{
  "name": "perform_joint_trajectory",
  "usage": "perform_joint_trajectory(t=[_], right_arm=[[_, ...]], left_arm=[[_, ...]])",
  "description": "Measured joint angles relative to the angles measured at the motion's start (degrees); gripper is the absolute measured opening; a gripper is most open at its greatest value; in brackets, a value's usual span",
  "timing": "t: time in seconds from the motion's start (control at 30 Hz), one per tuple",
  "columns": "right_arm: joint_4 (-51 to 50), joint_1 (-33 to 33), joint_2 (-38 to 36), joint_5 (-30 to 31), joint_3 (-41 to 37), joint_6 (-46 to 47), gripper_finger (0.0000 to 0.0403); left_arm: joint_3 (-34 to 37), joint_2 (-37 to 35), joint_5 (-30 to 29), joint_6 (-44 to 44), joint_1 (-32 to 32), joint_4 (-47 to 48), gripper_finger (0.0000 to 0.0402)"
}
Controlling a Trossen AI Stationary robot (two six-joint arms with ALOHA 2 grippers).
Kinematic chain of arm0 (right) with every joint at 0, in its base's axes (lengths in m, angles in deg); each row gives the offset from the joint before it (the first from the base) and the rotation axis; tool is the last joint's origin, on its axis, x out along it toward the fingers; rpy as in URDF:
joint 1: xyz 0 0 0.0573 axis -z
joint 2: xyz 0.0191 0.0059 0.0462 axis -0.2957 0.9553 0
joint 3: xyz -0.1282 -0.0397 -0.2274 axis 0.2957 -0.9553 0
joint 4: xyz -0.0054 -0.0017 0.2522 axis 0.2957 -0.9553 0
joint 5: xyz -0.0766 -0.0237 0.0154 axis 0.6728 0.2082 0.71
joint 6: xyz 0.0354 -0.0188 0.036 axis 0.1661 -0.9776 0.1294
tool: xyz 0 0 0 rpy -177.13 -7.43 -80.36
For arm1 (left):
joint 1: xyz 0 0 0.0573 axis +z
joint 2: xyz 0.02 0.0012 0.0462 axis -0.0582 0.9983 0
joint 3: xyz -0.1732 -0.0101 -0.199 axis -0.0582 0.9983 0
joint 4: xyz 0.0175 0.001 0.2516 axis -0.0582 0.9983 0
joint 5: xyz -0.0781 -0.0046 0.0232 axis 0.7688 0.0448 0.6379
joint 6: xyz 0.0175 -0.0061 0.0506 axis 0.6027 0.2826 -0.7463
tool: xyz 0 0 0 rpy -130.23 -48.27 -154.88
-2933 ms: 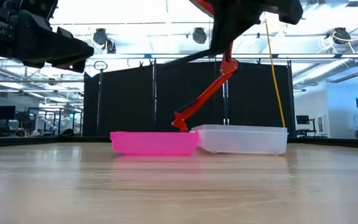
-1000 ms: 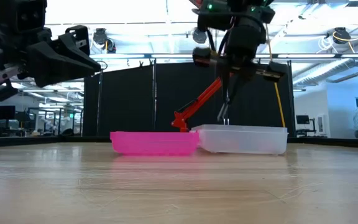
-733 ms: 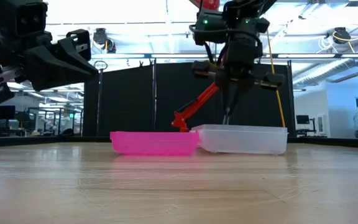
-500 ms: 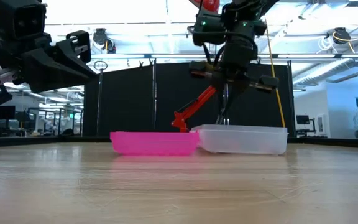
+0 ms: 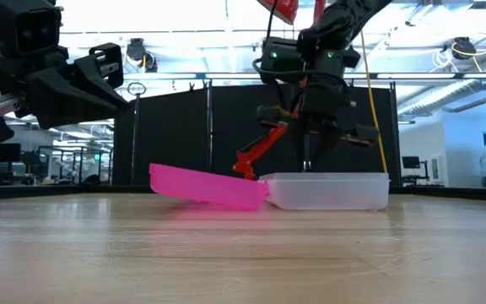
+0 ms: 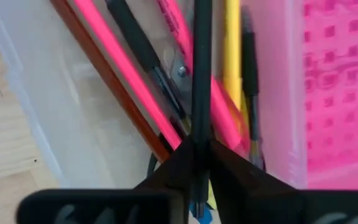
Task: Pick & place school supplies into a supply box
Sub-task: Put the black pen into the pink supply box, then return to Home Position
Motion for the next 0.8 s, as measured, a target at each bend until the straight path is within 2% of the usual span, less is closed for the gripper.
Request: perform_joint_trajectory(t=[0.13, 0.47, 0.8], right_arm=[[3.2, 0.2, 0.0, 0.8, -3.4, -3.4, 0.0065], [7.8, 0.0, -1.8, 3.5, -5.6, -2.5, 0.0060], [7.4, -3.3, -7.6, 7.6, -5.6, -0.8, 0.0095]], left_arm=[[0.0, 0.0, 0.0, 0.1, 0.0, -0.1, 0.0069], [0.0, 0.0, 0.0, 0.7, 0.0, -0.2, 0.0069], [0.0, 0.0, 0.0, 2.8, 0.0, -0.2, 0.0069]])
